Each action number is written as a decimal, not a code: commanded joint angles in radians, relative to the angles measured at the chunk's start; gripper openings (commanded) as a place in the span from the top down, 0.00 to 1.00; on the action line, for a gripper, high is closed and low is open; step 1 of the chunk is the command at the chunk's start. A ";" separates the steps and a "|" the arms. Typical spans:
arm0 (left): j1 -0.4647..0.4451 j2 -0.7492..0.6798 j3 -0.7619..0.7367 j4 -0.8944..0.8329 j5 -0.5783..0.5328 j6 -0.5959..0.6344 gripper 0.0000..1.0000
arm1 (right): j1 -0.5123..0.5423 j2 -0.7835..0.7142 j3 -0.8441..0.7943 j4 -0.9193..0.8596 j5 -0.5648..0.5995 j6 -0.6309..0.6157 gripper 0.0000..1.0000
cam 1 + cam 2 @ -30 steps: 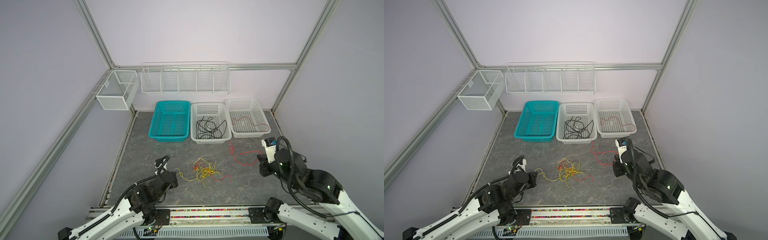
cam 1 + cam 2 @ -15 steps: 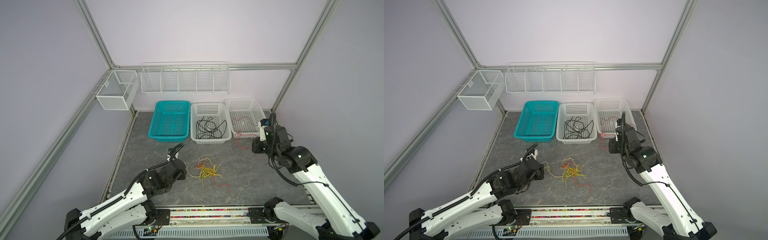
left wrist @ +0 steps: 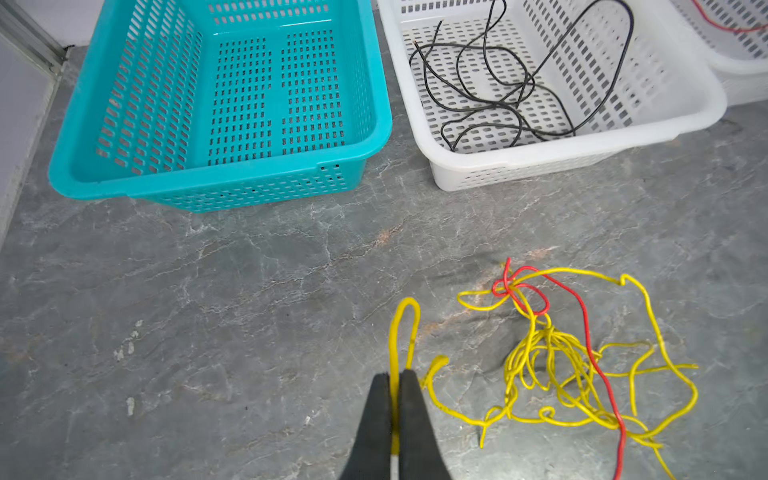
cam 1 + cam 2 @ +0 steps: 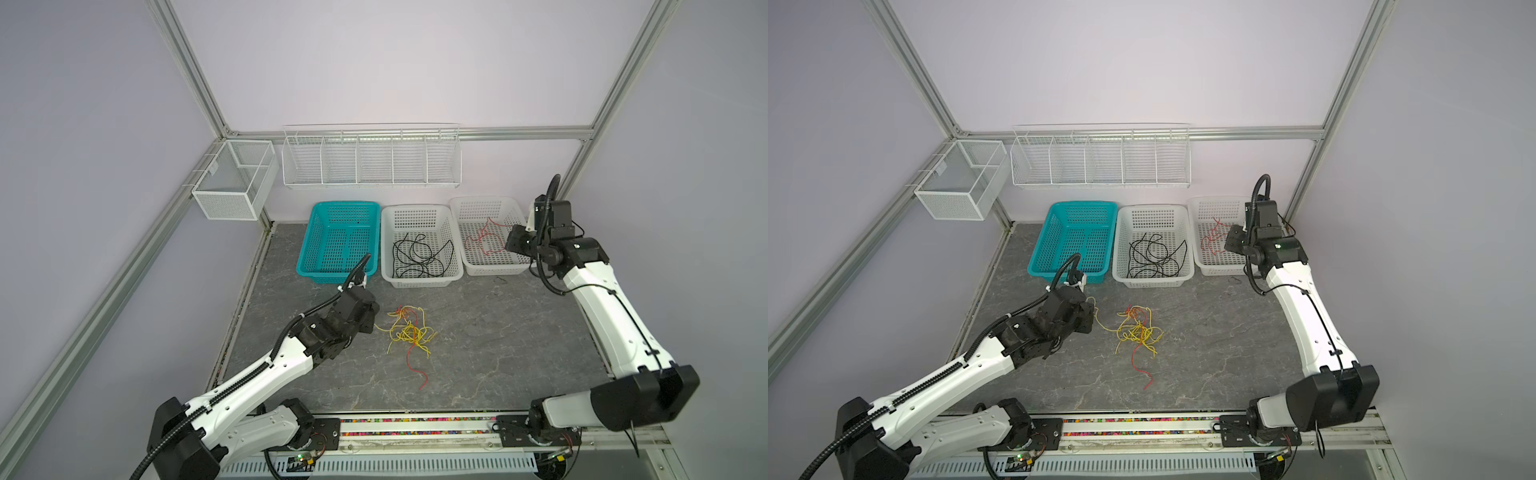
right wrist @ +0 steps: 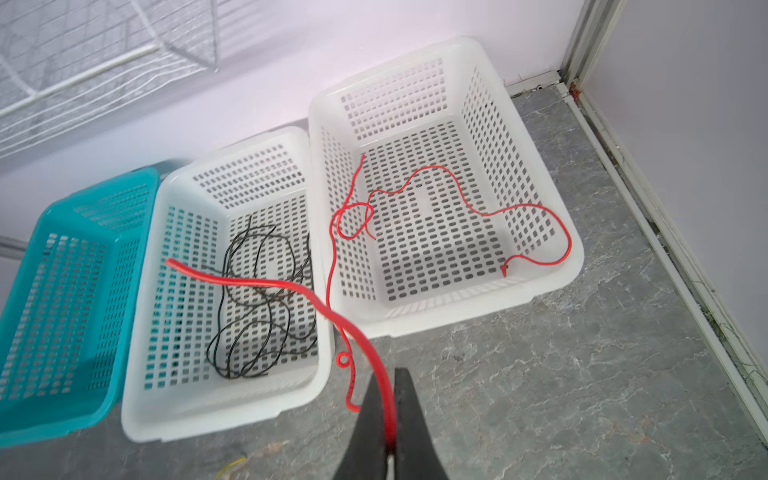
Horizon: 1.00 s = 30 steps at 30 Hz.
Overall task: Untangle the cables
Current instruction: 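Pull the red wire out and carry it to the farther white basket, then release the red wire in the basket and bring the right gripper back toward the bundle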
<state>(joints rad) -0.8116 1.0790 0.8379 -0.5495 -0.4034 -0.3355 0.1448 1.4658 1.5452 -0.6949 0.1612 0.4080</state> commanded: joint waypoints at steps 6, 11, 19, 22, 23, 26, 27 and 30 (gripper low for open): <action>0.005 0.008 -0.027 0.025 -0.020 0.150 1.00 | -0.091 0.289 0.182 0.037 -0.141 -0.022 0.94; 0.005 -0.008 -0.044 0.020 -0.053 0.155 1.00 | -0.103 0.426 0.243 0.042 -0.166 -0.055 0.94; 0.005 -0.033 -0.046 0.010 -0.092 0.182 1.00 | -0.101 0.478 0.252 0.016 -0.151 -0.058 0.76; 0.005 -0.036 -0.042 0.005 -0.087 0.179 1.00 | -0.102 0.453 0.249 0.003 -0.137 -0.052 0.65; 0.005 -0.038 -0.042 0.004 -0.078 0.179 1.00 | -0.101 0.441 0.251 -0.007 -0.131 -0.054 0.61; 0.006 -0.053 -0.048 0.011 -0.061 0.179 1.00 | -0.091 0.390 0.240 -0.013 -0.107 -0.040 0.54; 0.006 -0.059 -0.049 0.014 -0.063 0.177 1.00 | -0.087 0.372 0.237 -0.017 -0.107 -0.031 0.52; 0.002 -0.079 -0.052 -0.002 -0.050 0.134 1.00 | -0.075 0.321 0.242 -0.039 -0.121 -0.013 0.50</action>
<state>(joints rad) -0.8116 1.0267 0.7979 -0.5293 -0.4633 -0.1795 0.0547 1.8755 1.7809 -0.7021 0.0372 0.3717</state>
